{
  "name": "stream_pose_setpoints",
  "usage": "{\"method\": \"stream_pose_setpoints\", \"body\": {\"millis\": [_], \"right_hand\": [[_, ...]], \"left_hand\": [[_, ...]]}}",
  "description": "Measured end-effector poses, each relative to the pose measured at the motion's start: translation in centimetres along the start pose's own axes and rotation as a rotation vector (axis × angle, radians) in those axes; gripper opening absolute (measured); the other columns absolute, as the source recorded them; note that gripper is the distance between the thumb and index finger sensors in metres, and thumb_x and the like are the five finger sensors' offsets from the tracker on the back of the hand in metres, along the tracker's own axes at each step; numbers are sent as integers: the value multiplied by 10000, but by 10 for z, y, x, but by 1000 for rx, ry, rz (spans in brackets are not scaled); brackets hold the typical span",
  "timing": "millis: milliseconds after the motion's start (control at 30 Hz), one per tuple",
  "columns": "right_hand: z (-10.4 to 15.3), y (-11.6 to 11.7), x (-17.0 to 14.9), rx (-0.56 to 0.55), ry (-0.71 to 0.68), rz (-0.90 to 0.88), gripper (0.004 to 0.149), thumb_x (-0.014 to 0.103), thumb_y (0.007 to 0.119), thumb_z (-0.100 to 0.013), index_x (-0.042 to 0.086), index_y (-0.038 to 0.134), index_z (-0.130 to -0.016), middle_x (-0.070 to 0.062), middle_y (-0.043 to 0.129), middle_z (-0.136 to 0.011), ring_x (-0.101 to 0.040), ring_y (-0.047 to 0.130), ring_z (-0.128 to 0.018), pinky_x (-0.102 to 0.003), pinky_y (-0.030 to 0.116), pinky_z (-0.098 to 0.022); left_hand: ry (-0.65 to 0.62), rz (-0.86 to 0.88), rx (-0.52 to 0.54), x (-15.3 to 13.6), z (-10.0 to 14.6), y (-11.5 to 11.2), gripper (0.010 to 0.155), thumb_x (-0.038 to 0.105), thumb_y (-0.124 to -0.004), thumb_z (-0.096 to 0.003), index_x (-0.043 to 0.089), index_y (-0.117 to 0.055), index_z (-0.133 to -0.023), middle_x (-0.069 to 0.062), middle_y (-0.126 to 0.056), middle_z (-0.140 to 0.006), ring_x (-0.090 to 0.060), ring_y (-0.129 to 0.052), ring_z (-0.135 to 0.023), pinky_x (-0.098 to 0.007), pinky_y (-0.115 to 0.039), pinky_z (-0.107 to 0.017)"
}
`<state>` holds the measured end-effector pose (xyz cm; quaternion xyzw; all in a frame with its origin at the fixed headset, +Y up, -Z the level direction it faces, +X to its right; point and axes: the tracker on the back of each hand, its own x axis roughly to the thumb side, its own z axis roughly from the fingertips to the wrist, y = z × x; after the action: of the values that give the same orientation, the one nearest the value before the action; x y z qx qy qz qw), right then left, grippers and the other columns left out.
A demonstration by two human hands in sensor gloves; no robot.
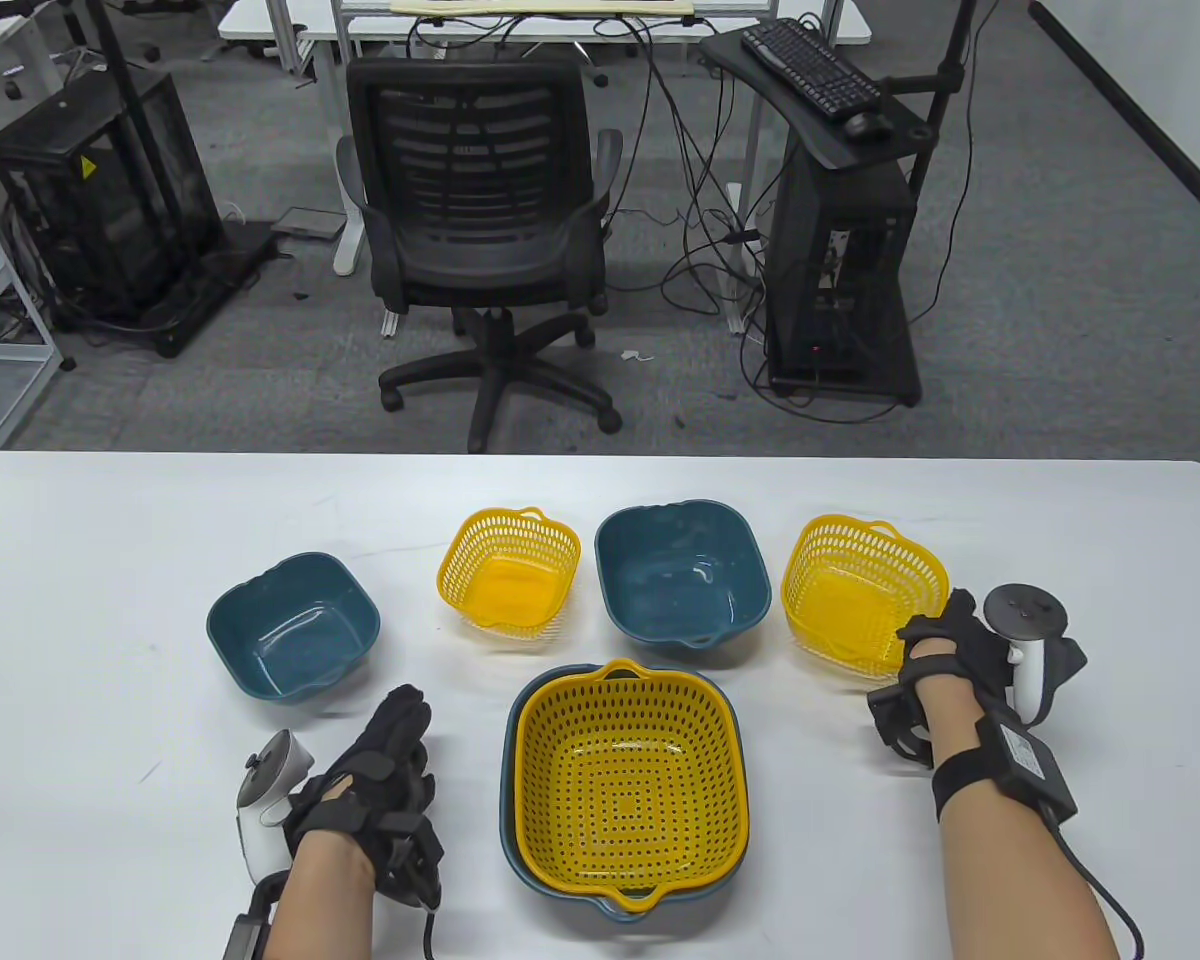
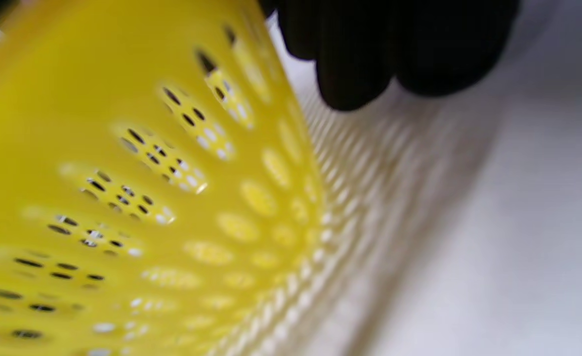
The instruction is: Nest basins with drain baskets
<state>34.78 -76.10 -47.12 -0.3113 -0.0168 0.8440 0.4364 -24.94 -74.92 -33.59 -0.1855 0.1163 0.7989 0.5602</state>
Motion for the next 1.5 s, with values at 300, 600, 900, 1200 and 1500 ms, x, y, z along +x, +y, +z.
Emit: {"method": "stream_pose_setpoints", "body": {"millis": [300,600,900,1200,1500], "right_hand": [[11,-16,23,-66,-67,48,586,271,772,-479,111,583,-1010,-146,746,-944,-319,940,-429,-406,852,-236],[48,-31,133,64,-342,17,586,274,768,-487,118,581,-1019,-133,744,-954,-321,934,-447,-413,848,-252],[64,62,178,62,-377,137,550,265,776,-469,95,669,-981,-157,805,-918,-396,908,-531,-494,820,-309],[48,97,160,78,-295,307,567,279,760,-484,112,609,-1004,-156,715,-997,-472,762,-763,-587,726,-447],[35,110,141,141,-194,293,574,273,749,-492,108,567,-1011,-162,677,-1020,-478,760,-780,-601,725,-464]], "left_hand": [[-6,2,-4,1,1,0,730,445,-664,-536,262,-295,-1139,-86,-226,-1186,-446,-144,-1065,-631,-312,-734],[-1,6,-12,1,1,0,725,441,-663,-537,261,-304,-1140,-87,-231,-1187,-448,-145,-1064,-632,-311,-733],[-25,-5,-2,6,5,5,715,440,-662,-537,263,-323,-1142,-87,-237,-1189,-450,-147,-1066,-634,-312,-733],[-13,-26,-5,7,0,7,702,439,-661,-537,260,-354,-1143,-87,-253,-1191,-458,-160,-1067,-635,-316,-733],[-7,-44,-19,6,-4,7,694,437,-662,-537,257,-373,-1142,-92,-264,-1191,-461,-169,-1067,-637,-321,-732]]}}
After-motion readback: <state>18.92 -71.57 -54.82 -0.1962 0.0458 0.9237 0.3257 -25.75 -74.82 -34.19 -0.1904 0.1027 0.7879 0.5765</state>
